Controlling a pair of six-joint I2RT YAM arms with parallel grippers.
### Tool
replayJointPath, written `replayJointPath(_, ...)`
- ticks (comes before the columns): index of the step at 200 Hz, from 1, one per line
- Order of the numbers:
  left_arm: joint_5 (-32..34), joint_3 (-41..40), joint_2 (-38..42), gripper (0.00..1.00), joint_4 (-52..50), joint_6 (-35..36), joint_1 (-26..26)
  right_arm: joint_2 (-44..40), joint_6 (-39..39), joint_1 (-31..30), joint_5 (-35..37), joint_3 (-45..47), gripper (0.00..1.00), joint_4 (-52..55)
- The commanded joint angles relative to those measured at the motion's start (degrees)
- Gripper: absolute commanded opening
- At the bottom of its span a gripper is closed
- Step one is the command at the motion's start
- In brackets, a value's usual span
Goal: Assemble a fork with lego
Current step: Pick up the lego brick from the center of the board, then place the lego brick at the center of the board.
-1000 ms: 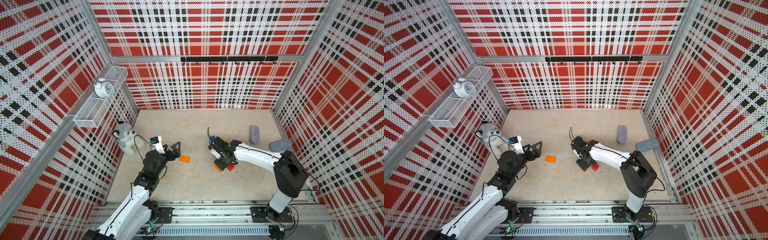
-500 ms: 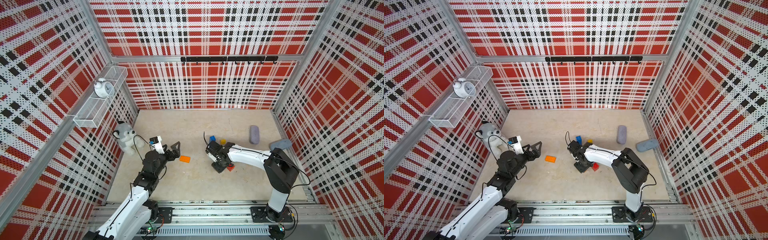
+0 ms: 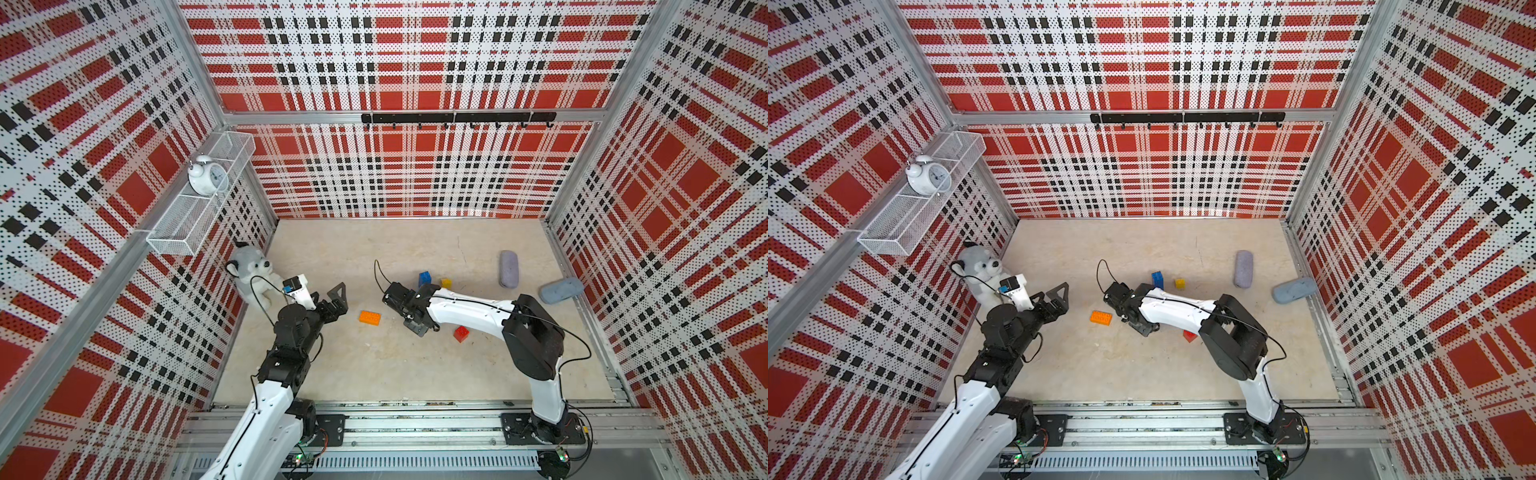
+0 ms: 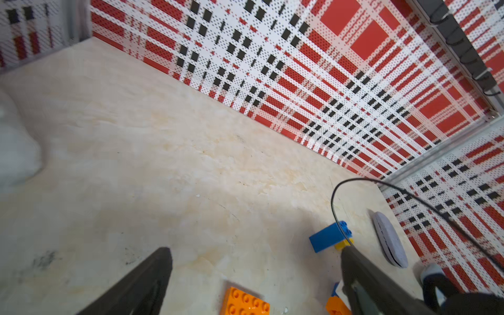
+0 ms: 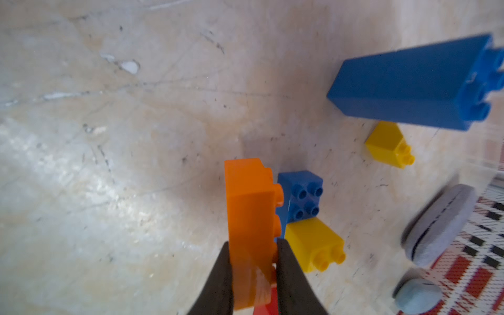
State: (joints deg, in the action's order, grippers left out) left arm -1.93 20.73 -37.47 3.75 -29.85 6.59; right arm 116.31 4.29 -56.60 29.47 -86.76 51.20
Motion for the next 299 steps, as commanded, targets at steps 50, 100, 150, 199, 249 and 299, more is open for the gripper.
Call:
replayJointPath(50,-4.38,0.9,1.18,0.98,-3.48,-0.16,-6.93,8.78,-1.72,-3.84,17.38,-4.42,0.21,1.06)
replayJointPath(100,-4.75,0.48,0.82,0.98,-3.13,-0.13,-7.38,11.44,0.11,-5.76,21.56,-2.4,0.22,0.13)
replayJointPath(150,-4.69,0.56,0.77,0.98,-3.22,0.0,-7.38,11.5,1.58,-7.86,18.13,-0.35,0.3,-0.81)
replayJointPath(199,-4.5,0.72,0.65,0.98,-3.36,0.19,-7.29,9.16,4.26,-9.4,12.23,1.1,0.44,-1.03)
replayJointPath(249,-6.81,1.51,-0.59,0.98,-2.62,0.86,-7.37,-4.01,4.62,-8.92,-0.6,2.87,0.65,-2.92)
replayJointPath(299,-13.82,1.35,-4.15,0.98,-0.76,-0.52,-6.74,-14.73,0.37,3.34,-19.68,3.1,0.73,1.0)
